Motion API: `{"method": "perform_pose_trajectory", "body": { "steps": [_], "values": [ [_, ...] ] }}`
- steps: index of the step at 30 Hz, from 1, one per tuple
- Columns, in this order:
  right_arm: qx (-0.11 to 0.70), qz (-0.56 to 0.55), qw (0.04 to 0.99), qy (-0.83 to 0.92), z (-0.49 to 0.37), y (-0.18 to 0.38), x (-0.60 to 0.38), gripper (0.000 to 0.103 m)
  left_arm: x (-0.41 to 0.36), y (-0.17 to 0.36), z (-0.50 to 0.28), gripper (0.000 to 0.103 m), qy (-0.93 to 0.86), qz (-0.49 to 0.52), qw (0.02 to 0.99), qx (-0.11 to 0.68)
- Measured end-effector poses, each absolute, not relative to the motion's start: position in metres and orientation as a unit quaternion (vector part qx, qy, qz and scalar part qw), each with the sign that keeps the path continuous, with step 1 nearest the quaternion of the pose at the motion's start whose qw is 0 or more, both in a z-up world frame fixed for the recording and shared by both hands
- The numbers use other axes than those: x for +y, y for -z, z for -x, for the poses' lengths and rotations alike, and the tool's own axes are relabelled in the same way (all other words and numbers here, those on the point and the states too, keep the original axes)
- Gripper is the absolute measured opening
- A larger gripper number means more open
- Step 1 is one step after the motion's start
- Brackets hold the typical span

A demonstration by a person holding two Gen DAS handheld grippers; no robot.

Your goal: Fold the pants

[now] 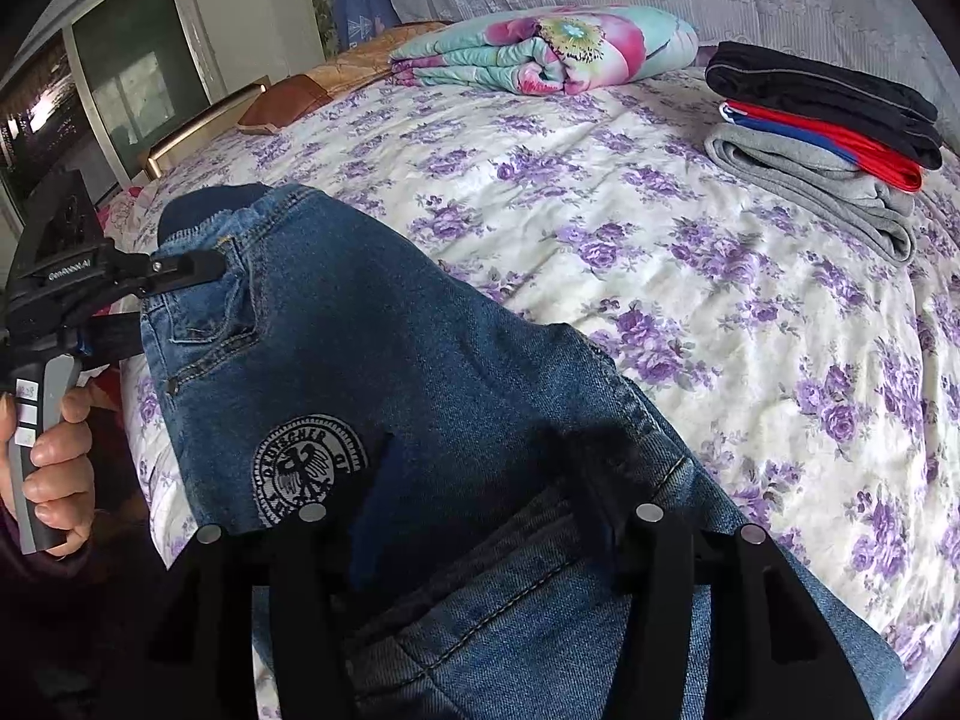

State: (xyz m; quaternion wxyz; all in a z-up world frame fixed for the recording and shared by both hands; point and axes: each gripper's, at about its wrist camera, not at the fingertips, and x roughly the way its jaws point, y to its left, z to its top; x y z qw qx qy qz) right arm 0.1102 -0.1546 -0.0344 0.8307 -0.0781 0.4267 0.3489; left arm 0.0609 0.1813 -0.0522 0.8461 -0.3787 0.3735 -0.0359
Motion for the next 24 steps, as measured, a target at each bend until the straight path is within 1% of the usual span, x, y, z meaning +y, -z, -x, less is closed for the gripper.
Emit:
{"method": "perform_pose_trajectory", "body": {
  "steps": [4,6,7,8,9,10,11,12,13,14,17,20,24],
  "values": [
    [0.397,0.026,0.844,-0.358,-0.102,0.014,-0.178,0.056,0.173,0.042,-0.058,0.045,0.034,0.355,0.863,0.358],
    [0.384,-0.01,0.853,-0.354,-0.098,0.003,-0.197,0.063,0.177,0.047,-0.062,0.048,0.029,0.361,0.858,0.365],
    [0.38,-0.027,0.855,-0.352,-0.096,0.0,-0.207,0.063,0.179,0.054,-0.067,0.066,0.03,0.371,0.849,0.375],
    [0.377,-0.041,0.857,-0.349,-0.094,-0.003,-0.216,0.063,0.18,0.063,-0.074,0.075,0.043,0.386,0.837,0.385],
    [0.375,-0.053,0.859,-0.345,-0.091,-0.004,-0.225,0.063,0.18,0.066,-0.075,0.075,0.042,0.386,0.838,0.383],
    [0.374,-0.06,0.86,-0.341,-0.088,-0.006,-0.233,0.063,0.176,0.063,-0.074,0.072,0.038,0.375,0.846,0.377],
    [0.37,-0.065,0.864,-0.336,-0.083,-0.007,-0.241,0.063,0.171,0.059,-0.072,0.06,0.033,0.364,0.853,0.374],
    [0.366,-0.068,0.868,-0.33,-0.079,-0.009,-0.249,0.063,0.167,0.053,-0.069,0.054,0.024,0.355,0.86,0.367],
    [0.363,-0.071,0.871,-0.325,-0.076,-0.01,-0.259,0.063,0.162,0.045,-0.064,0.04,0.022,0.345,0.869,0.354],
    [0.359,-0.074,0.874,-0.319,-0.072,-0.013,-0.269,0.063,0.156,0.035,-0.059,0.037,0.027,0.33,0.88,0.341],
    [0.342,-0.085,0.89,-0.288,-0.064,-0.021,-0.305,0.063,0.118,-0.004,-0.045,0.035,0.037,0.256,0.916,0.308],
    [0.326,-0.116,0.903,-0.257,-0.059,-0.029,-0.346,0.063,0.061,-0.038,-0.033,0.035,0.072,0.163,0.943,0.281],
    [0.318,-0.163,0.906,-0.226,-0.054,-0.027,-0.395,0.063,-0.023,-0.058,-0.02,0.035,0.128,0.05,0.956,0.26]
  ]
}}
